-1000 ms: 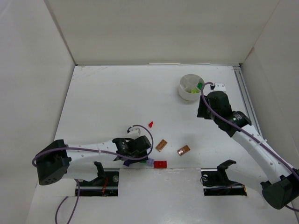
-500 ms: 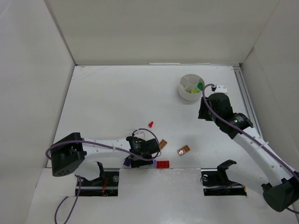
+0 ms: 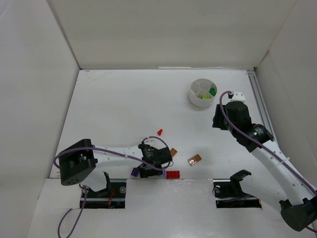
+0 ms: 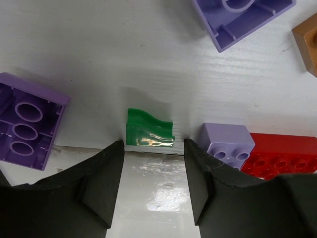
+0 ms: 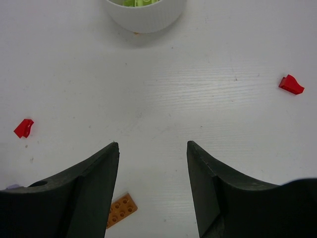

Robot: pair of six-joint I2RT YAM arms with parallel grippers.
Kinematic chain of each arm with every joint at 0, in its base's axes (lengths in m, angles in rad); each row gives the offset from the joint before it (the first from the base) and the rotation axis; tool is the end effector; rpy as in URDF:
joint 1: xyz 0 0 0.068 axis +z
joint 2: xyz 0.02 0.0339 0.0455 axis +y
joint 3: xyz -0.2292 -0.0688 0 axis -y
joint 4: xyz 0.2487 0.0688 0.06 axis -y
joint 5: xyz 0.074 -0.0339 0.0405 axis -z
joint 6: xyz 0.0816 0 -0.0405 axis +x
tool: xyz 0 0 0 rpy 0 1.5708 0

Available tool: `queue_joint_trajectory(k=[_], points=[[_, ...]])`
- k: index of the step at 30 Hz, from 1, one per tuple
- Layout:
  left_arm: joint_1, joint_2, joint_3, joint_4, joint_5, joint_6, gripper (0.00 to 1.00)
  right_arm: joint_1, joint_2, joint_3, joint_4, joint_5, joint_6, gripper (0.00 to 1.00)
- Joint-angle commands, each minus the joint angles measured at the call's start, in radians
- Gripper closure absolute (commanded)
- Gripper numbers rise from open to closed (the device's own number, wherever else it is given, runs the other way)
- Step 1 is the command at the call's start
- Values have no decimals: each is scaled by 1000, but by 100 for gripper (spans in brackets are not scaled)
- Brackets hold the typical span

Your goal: Sort the legos into containers by color

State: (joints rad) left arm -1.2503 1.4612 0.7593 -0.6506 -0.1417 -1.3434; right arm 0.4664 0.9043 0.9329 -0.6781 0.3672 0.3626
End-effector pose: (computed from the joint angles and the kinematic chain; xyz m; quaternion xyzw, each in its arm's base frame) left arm 0.0919 -0.2404 0.0755 -0.0538 0.9901 -0.0856 0.0971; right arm 0.2318 0.0839 0.2699 0.0354 0.8837 0.0263 0.4659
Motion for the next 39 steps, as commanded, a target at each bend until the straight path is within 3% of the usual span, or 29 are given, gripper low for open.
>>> queue_joint_trajectory(k=[1,6,13,15,22,32,39], points=[[2,85,-69,68,-130,18,54,11,-19,-11,5,6,1,38],[2,135,-51,85,-139,62,61,11,-39,-11,-4,-5,1,38],[12,146,-41,103,-151,102,61,11,-61,-20,-5,-24,10,38],[25,146,-41,114,-151,116,51,11,-61,-20,-5,-24,10,38],[55,146,-51,105,-151,95,48,11,-61,-20,5,-33,10,38],[40,123,-41,103,-142,95,75,11,-50,-20,14,-33,10,38],[26,73,95,39,-220,127,78,31,-82,-46,75,-134,-66,38]])
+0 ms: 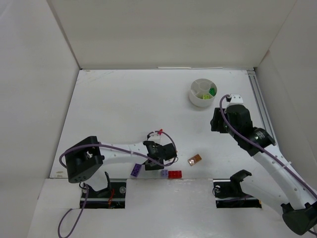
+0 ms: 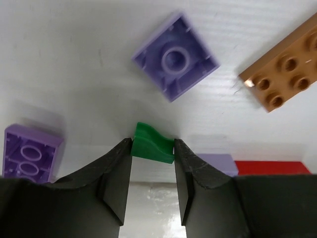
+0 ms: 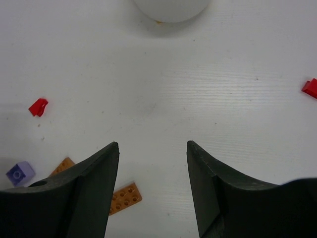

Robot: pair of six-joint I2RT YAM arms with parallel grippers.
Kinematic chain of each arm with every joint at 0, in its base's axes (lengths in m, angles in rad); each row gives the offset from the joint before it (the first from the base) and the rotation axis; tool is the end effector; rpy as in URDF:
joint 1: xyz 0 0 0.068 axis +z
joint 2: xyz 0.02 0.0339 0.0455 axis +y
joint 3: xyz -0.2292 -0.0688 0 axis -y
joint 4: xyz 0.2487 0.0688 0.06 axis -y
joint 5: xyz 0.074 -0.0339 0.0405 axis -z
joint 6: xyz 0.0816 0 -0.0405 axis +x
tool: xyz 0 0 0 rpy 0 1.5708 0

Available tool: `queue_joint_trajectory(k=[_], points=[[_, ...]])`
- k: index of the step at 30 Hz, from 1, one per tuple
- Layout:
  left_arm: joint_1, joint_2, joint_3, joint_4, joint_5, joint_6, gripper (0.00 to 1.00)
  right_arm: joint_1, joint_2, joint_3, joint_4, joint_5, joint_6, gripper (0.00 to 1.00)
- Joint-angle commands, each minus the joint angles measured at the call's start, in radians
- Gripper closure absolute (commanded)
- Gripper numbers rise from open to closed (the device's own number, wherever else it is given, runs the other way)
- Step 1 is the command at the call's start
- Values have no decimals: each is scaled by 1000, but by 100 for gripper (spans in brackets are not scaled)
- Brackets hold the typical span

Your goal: Sort the legos into containers by color

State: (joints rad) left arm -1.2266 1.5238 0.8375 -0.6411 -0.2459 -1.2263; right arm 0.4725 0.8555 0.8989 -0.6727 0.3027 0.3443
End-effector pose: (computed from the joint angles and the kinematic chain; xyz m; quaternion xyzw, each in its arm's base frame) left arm 0.1120 -0.2536 0.0826 -0.0147 0.9851 -0.0723 0.1553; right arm 0.2233 0.0868 0.2679 0.0118 0.8836 0.0547 0.4649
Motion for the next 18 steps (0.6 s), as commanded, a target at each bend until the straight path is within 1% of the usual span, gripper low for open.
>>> queue_joint_trajectory(k=[1,2,3,4,5,6,7,8,9,10,12,13,14,15,16,17,18], points=[[3,-7,43,29,-133,43,78,34,-51,-21,87,-101,-71,38],[3,-42,99,29,-150,59,78,34,-97,-49,126,-134,-111,38],[27,-63,129,50,-174,97,78,44,-125,-64,151,-208,-132,38],[42,-85,153,50,-174,97,78,44,-154,-83,179,-253,-157,38],[61,-109,187,119,-174,160,78,44,-183,-119,208,-290,-172,38],[85,-164,198,168,-146,201,78,54,-243,-136,261,-316,-186,36],[139,-195,198,225,-60,241,78,54,-268,-152,284,-374,-198,36],[165,-226,198,350,-14,278,78,54,-291,-163,303,-390,-199,36],[185,-282,183,407,26,337,77,54,-318,-173,314,-390,-199,36],[220,-306,183,452,81,359,76,54,-319,-173,327,-404,-209,36],[246,-333,201,498,117,395,74,54,-328,-173,340,-482,-235,36],[256,-343,216,498,135,407,73,64,-314,-173,364,-531,-275,36],[277,-343,233,498,193,437,73,64,-314,-173,381,-619,-297,36],[288,-343,248,523,236,453,73,86,-300,-173,404,-666,-321,36],[302,-352,258,544,290,467,73,98,-291,-186,450,-695,-355,36],[337,-352,267,569,421,478,73,113,-291,-186,469,-712,-376,36],[357,-352,267,599,497,478,73,130,-279,-186,481,-756,-408,36]])
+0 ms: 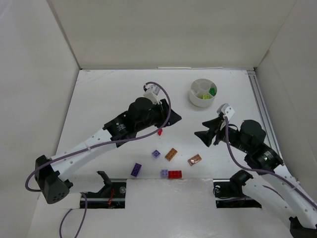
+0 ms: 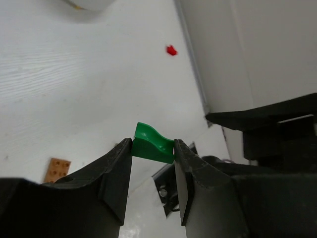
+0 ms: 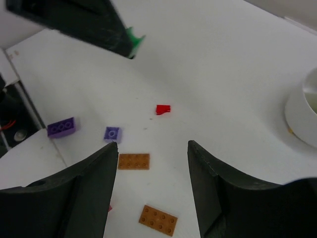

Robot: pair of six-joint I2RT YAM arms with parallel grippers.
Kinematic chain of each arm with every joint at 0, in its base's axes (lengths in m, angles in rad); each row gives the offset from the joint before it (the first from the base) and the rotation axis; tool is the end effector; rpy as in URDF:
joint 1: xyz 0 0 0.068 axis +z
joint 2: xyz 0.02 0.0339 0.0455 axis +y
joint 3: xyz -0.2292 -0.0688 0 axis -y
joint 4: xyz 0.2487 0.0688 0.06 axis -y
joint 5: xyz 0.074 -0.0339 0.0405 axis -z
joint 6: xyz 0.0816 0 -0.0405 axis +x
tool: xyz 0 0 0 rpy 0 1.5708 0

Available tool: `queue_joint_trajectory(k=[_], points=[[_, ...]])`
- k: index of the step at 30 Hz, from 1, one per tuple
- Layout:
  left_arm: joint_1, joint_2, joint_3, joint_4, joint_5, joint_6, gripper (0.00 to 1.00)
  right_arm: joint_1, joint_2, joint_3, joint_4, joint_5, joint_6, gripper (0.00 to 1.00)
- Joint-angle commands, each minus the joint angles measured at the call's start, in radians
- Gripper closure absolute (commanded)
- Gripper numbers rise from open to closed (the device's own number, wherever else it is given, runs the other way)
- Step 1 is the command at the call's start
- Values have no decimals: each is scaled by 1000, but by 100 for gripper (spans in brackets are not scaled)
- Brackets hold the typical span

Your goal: Sort the legos into containers by color

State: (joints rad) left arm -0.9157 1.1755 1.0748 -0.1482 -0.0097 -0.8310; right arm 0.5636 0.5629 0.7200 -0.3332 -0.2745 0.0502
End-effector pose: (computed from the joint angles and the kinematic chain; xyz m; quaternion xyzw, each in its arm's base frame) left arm 0.2053 -0.2660 0.3214 0.0304 0.7888 -0.4681 0.3972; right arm 0.1679 0.1323 0.3073 -0.2778 0.7122 0.2922 0.5747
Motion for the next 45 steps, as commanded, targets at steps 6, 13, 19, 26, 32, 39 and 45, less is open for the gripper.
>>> queue_joint_trajectory(k=[6,13,19,26,32,39,45], points=[[127,15,39,286,660,43,73,160,25,30,197,-52,-271,35],[136,35,30,352,761,-32,73,182,25,-2,385,-37,-276,34],[136,35,10,443,807,-77,73,202,69,1,457,-6,-286,34],[136,35,-1,467,818,-97,73,202,129,36,467,-34,-308,34],[136,35,-10,467,809,-97,73,211,95,45,477,-57,-308,34],[136,73,-10,507,818,-115,73,211,43,45,436,-109,-308,35],[136,64,-29,527,807,-126,73,211,81,67,436,-156,-317,44]])
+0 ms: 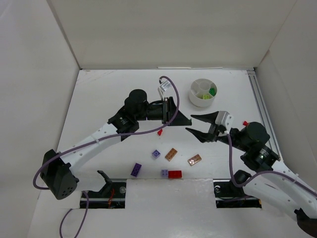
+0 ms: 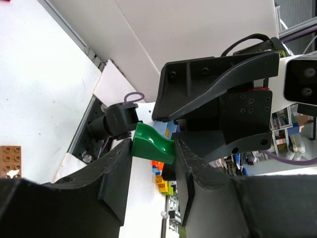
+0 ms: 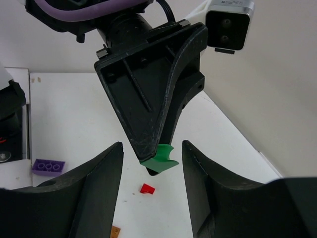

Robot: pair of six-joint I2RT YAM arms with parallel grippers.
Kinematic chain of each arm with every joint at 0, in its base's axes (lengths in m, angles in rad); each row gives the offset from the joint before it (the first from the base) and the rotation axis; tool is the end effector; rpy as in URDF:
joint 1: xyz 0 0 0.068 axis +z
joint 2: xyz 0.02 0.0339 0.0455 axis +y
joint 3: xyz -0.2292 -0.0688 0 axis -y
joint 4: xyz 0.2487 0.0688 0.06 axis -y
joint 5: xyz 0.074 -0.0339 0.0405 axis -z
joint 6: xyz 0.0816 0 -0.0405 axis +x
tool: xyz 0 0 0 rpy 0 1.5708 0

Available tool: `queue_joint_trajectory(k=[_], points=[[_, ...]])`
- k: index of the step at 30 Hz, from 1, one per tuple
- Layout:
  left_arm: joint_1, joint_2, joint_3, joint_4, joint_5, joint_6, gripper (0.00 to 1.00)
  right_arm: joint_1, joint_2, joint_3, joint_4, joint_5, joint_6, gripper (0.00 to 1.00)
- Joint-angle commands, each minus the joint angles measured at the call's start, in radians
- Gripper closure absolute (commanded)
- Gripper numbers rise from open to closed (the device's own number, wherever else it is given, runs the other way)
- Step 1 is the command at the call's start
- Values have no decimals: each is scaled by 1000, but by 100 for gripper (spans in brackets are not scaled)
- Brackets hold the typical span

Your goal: Sort the legos into containers by color

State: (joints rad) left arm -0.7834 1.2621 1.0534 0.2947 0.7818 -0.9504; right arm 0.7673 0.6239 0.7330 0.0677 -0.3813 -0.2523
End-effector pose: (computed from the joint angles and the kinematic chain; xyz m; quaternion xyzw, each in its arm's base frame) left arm 0.1986 -0.2789 0.3504 0.2276 0.6463 -0.6861 0.2445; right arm 0.1388 0.1760 0.3605 -0.4344 0.4792 0.3094 0.6971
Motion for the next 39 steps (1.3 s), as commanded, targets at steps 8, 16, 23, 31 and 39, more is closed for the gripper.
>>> queue_joint_trajectory(k=[8,16,23,31,39], points=[[4,-43,-18,113,16,-16,73,7,65,65,35,-50,-24,46],[4,-33,-29,127,25,-34,73,7,25,65,35,-7,-15,73],[4,-46,-38,159,36,-56,58,7,14,55,35,44,18,97],[4,-85,-56,169,17,-56,28,7,66,75,35,148,62,100],[88,-104,-66,84,-50,-25,2,7,160,129,-52,279,93,100]])
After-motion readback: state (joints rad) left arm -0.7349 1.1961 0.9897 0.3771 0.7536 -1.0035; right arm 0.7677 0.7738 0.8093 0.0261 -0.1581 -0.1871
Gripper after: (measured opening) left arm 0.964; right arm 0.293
